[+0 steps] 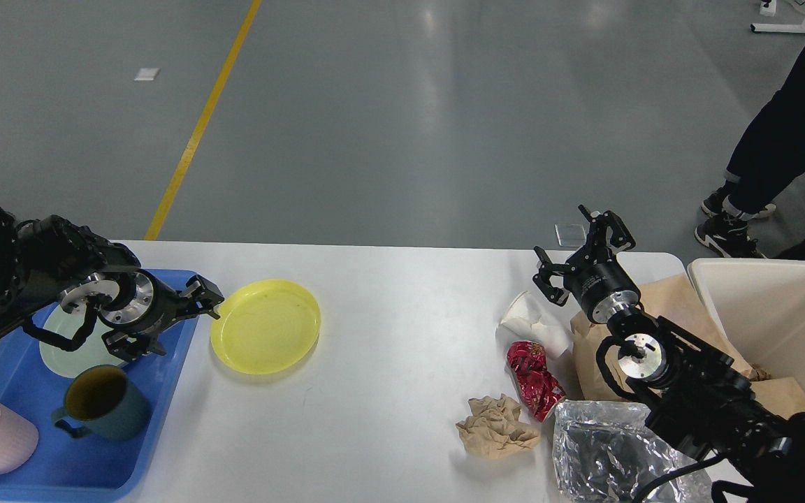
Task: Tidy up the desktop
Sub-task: 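Lower the left gripper to the rim of the yellow plate, then grip the yellow plate rim with the left gripper, then lift the yellow plate and lay it onto the green plate, then open the left gripper to release the yellow plate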
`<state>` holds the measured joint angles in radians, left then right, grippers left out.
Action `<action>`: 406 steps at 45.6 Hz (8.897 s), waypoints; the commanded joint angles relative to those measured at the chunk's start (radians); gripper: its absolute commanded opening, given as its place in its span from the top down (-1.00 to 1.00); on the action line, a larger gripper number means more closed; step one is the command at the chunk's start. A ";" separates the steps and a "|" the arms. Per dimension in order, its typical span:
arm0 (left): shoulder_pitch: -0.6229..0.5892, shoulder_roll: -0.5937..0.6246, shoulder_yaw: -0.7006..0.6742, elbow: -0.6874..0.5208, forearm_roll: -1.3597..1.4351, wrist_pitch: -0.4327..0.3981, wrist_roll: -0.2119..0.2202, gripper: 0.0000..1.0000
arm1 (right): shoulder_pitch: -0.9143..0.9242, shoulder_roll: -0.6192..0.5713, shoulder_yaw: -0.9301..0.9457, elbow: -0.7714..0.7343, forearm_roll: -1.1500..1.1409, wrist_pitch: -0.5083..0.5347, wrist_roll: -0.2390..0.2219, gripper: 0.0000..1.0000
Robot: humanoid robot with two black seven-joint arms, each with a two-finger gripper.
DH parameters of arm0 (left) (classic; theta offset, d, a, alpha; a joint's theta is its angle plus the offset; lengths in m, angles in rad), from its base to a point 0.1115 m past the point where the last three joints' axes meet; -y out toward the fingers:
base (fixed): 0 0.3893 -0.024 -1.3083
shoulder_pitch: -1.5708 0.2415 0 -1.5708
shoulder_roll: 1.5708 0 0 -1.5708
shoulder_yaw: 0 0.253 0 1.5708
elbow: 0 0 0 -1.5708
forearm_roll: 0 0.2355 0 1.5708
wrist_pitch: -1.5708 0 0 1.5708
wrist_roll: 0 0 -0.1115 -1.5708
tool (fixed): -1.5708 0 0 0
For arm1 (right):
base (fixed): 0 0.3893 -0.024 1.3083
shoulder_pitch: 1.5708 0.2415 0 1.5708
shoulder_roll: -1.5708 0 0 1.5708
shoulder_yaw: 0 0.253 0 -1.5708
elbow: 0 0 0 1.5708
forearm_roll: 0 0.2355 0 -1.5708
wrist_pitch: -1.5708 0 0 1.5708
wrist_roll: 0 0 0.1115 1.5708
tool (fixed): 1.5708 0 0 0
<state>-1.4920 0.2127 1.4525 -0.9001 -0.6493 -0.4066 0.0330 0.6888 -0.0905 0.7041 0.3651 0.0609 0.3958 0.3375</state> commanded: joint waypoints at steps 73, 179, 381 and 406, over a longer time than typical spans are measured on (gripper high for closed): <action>0.243 -0.065 -0.150 0.196 -0.001 0.134 -0.007 -0.87 | 0.000 0.000 0.000 0.000 0.000 0.000 0.000 -1.00; 0.243 -0.065 -0.133 0.185 0.007 -0.001 0.007 0.96 | 0.000 0.000 0.000 0.000 0.000 0.000 0.000 -1.00; 0.214 0.303 0.052 0.322 0.129 -0.083 0.010 0.20 | 0.000 0.000 0.000 0.000 0.000 0.000 0.000 -1.00; 0.182 0.303 0.045 0.308 0.131 -0.165 0.022 -0.90 | 0.000 0.000 0.000 0.000 0.000 0.000 0.000 -1.00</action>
<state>-1.2870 0.5154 1.4996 -0.5841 -0.5188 -0.5150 0.0506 0.6888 -0.0905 0.7041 0.3651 0.0612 0.3958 0.3375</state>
